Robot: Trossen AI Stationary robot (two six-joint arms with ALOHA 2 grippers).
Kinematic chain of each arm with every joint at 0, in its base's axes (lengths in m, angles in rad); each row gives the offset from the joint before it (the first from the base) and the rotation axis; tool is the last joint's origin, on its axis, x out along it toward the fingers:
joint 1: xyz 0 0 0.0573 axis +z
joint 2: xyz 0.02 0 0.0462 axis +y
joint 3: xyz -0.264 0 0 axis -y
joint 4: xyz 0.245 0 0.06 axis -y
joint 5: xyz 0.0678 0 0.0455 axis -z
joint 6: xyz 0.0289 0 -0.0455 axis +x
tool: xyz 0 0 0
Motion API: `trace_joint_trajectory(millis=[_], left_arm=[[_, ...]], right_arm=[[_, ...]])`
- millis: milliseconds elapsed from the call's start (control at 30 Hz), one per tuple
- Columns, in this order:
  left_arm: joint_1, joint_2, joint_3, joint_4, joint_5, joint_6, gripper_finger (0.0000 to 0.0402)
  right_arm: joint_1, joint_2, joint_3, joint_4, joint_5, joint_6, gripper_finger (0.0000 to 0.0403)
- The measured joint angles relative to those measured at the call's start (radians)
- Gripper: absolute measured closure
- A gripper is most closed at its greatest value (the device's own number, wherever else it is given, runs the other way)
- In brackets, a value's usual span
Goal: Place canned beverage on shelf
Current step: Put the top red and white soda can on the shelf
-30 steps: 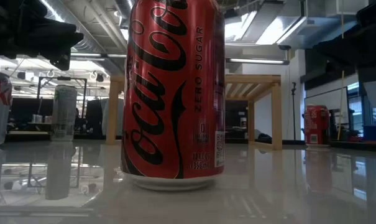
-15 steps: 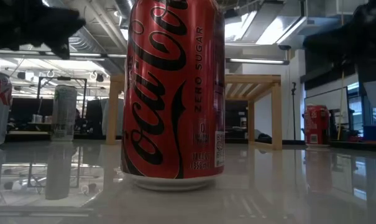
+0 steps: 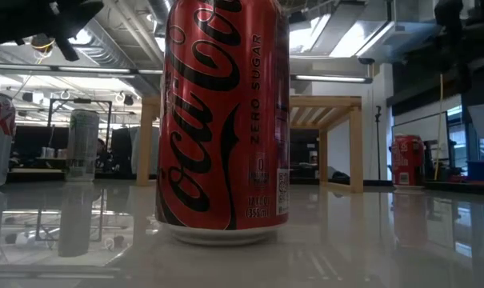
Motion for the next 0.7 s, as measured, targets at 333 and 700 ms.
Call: trace_joint_trajectory(millis=[333,700], left_arm=[[0.019,0.000,0.007,0.069,-0.337,-0.062,0.0308],[0.113,0.000,0.007,0.068,-0.332,-0.062,0.0308]], right_arm=[[0.000,0.051,0.270,-0.079,0.326,-0.351,0.0359],[0.000,0.222,0.398,-0.097,0.413,-0.504,0.0359]])
